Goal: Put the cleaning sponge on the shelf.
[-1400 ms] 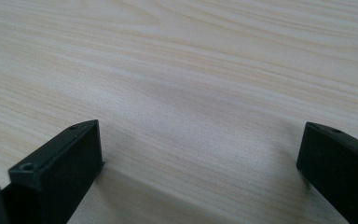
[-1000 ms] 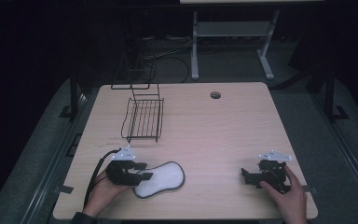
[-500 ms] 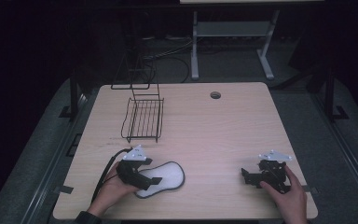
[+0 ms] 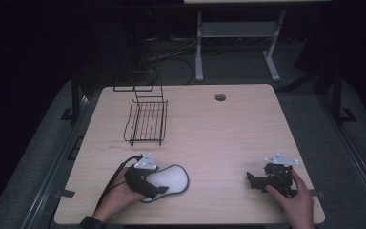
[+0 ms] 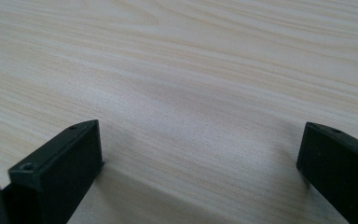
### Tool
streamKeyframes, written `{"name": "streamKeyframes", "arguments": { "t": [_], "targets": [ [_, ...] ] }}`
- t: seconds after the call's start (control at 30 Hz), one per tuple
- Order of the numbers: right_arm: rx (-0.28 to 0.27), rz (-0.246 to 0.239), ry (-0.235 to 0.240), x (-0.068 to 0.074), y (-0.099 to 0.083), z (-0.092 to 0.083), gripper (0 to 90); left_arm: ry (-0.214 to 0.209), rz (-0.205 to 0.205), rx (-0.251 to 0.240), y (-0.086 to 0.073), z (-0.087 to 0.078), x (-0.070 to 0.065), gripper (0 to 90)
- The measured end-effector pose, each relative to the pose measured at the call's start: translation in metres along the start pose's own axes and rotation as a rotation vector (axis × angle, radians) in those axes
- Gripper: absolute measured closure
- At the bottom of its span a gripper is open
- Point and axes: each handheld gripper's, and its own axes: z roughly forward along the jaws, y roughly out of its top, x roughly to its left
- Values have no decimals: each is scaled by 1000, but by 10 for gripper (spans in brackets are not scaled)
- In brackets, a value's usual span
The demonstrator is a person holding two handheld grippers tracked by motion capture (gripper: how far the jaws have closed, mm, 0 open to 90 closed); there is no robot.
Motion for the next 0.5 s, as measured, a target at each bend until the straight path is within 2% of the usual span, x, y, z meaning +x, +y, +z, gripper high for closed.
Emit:
{"name": "streamKeyframes", "arguments": {
  "t": [0.4, 0.5],
  "targets": [
    [0, 0, 0, 0, 0, 0, 0, 1, 35, 31, 1, 4, 0, 127],
    [0, 0, 0, 0, 0, 0, 0, -5, 24, 33, 1, 5, 0, 130]
  ]
}}
